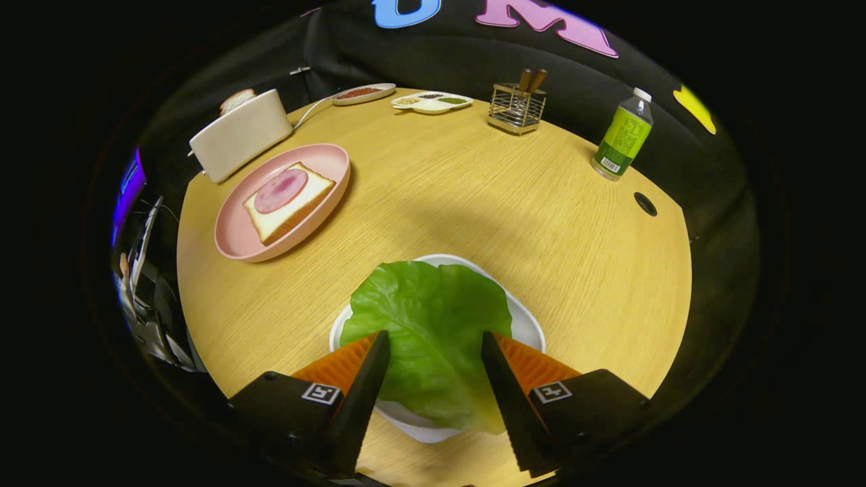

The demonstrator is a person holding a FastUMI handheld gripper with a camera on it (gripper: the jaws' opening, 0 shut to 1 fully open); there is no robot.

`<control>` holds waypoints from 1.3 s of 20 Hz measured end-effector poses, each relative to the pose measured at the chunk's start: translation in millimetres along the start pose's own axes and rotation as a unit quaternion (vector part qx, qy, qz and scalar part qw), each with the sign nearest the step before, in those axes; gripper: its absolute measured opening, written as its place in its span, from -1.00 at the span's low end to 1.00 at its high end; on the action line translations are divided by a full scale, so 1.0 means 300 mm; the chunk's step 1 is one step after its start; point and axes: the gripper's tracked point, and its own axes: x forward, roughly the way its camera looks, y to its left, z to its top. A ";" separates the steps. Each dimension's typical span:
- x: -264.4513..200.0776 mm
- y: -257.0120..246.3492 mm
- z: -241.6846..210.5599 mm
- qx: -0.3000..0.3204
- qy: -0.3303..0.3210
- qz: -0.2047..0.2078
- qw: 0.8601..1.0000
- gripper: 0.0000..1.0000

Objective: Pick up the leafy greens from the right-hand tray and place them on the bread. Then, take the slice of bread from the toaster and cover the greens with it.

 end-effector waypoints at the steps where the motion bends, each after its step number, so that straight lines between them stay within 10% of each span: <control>1: -0.002 0.003 -0.003 -0.001 0.000 0.000 1.000 0.72; 9: 0.002 0.006 -0.005 0.009 0.021 -0.007 1.000 0.41; 13: -0.004 0.011 -0.018 0.007 0.038 -0.012 0.999 -0.07; 16: -0.010 0.016 -0.027 0.011 0.047 -0.021 0.999 -0.82; 26: -0.186 0.086 0.063 0.067 0.033 -0.050 0.996 -0.89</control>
